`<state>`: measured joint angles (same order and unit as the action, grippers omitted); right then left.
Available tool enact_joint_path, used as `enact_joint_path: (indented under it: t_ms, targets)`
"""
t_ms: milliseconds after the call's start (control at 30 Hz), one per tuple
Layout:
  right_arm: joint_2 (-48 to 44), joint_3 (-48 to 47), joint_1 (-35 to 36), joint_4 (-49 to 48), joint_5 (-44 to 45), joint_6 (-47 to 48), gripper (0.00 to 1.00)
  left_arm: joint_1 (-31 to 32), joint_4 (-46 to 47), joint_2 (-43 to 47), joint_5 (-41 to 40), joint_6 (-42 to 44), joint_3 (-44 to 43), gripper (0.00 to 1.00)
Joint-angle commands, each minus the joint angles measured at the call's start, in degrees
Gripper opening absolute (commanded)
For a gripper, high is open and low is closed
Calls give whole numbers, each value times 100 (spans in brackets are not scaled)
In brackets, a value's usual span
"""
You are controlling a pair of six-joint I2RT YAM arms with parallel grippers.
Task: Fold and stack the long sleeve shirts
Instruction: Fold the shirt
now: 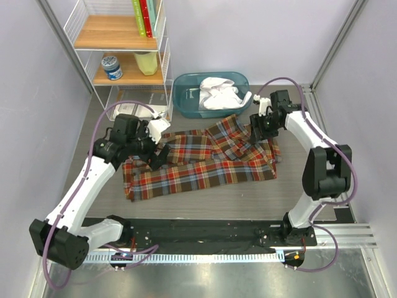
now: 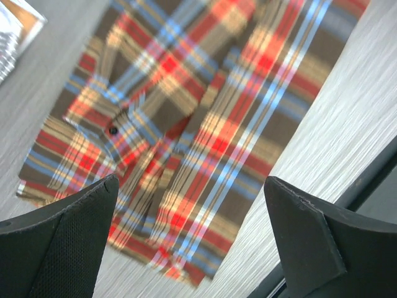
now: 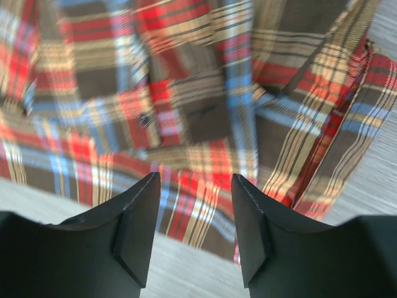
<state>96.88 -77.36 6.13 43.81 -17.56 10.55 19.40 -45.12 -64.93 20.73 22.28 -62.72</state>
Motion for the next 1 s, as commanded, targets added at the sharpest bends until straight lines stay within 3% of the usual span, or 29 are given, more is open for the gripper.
enact_joint_path:
  t_ms: [0,133,600,700,867,967]
  targets:
    - [444,-411,-138,-268,-230,-650,53,-15,741,313,309,-778,-109,100]
    - [744,-420,-138,-382,-248,-799,47,-6,768,507,248,-752,14,100]
    - [1245,-191,-147,-769,-449,-1002,46,-6,830,613,353,-550,146,100]
    - [1237,-156,-147,-813,-634,-1037,38,-6,856,569,318,-550,120,100]
    - [1123,-69,-209,-839,-1020,-1274,4,-15,988,472,151,-558,93,100]
    - [693,316,-437,-1260,-1880,-1964,1,-6,1198,420,-43,-567,181,100]
